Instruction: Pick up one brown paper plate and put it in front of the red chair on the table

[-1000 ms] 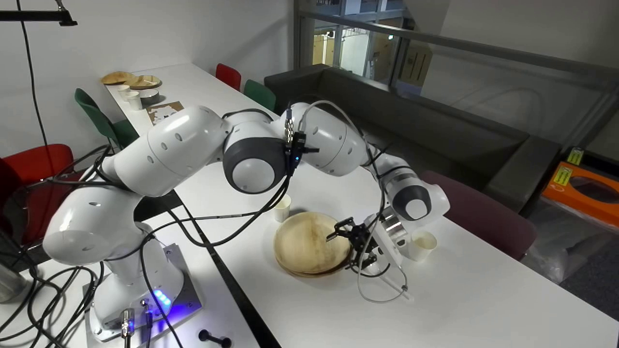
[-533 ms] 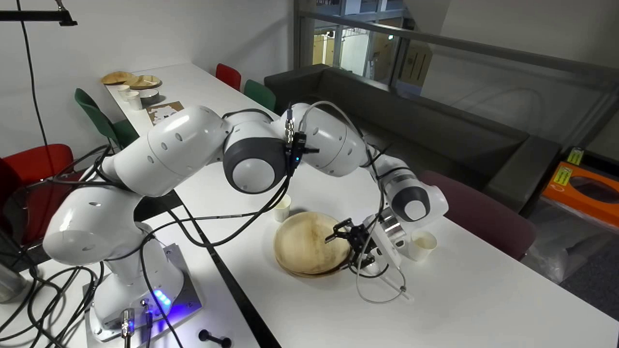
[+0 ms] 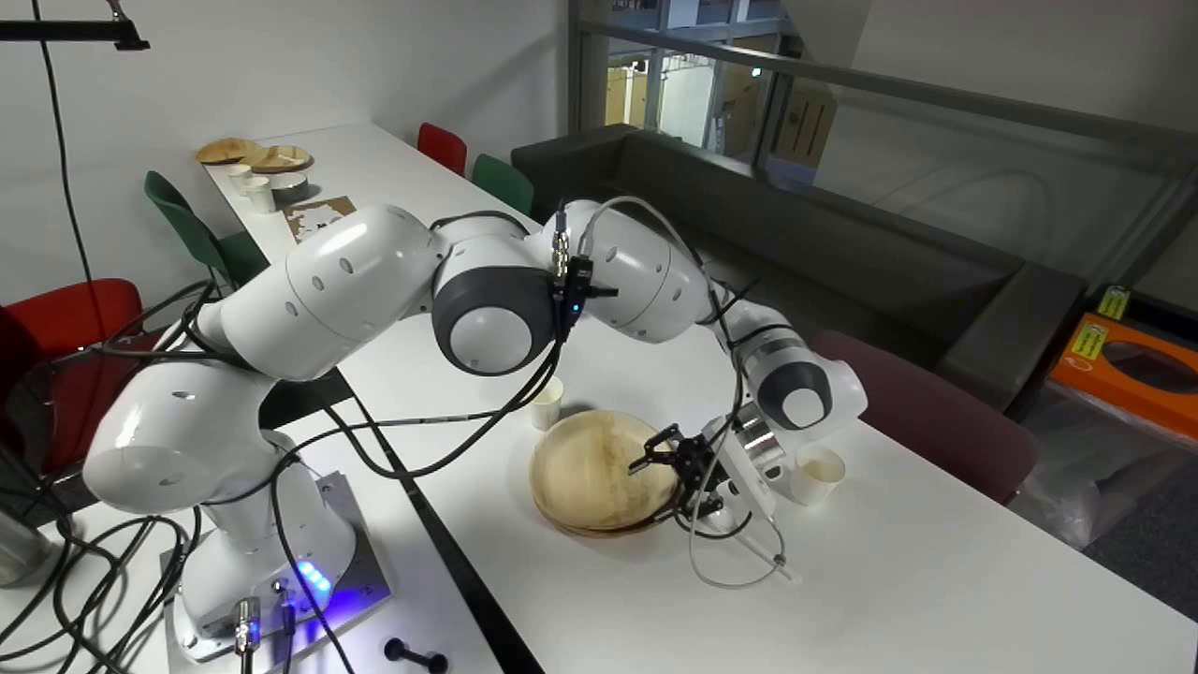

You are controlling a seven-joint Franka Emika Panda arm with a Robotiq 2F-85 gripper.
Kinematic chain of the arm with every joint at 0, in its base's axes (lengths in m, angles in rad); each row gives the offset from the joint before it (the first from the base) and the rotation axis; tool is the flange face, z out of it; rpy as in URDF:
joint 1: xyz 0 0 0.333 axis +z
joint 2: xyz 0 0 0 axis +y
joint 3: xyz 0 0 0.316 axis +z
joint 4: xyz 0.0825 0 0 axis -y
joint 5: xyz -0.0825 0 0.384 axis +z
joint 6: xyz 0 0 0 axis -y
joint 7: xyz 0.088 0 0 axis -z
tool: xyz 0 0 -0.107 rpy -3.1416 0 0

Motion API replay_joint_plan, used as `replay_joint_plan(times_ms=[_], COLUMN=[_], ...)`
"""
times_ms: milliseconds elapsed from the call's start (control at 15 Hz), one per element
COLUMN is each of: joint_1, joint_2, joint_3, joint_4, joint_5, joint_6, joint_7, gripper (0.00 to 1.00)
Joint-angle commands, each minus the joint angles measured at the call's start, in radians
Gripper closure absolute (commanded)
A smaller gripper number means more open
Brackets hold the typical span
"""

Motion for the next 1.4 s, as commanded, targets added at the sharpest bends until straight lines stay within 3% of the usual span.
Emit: replay_joint_plan(times_ms=[0,67,200,267,800,867,1067,1333], joint_1=[0.001,0.001,0.001,0.001,0.001,0.001,0.000,0.000], joint_2=[-0.018,-0.018,-0.018,-0.018,-0.015,-0.016,-0.015,-0.013], joint_3=[0.007,0.007,0.007,0.007,0.007,0.007,0.007,0.007], joint_4=[-0.021,-0.021,-0.021,-0.021,-0.017,-0.018,-0.017,-0.016], joint_5=[-0.023,-0.024,-0.024,-0.024,-0.024,-0.024,-0.024,-0.023], joint_6=[-0.009,-0.009,-0.008,-0.008,-0.012,-0.011,-0.011,-0.012], joint_7=[0.008,0.007,0.007,0.008,0.010,0.010,0.010,0.011], gripper=[0.25,0.33,0.36,0.42,0.42,0.47,0.82,0.92])
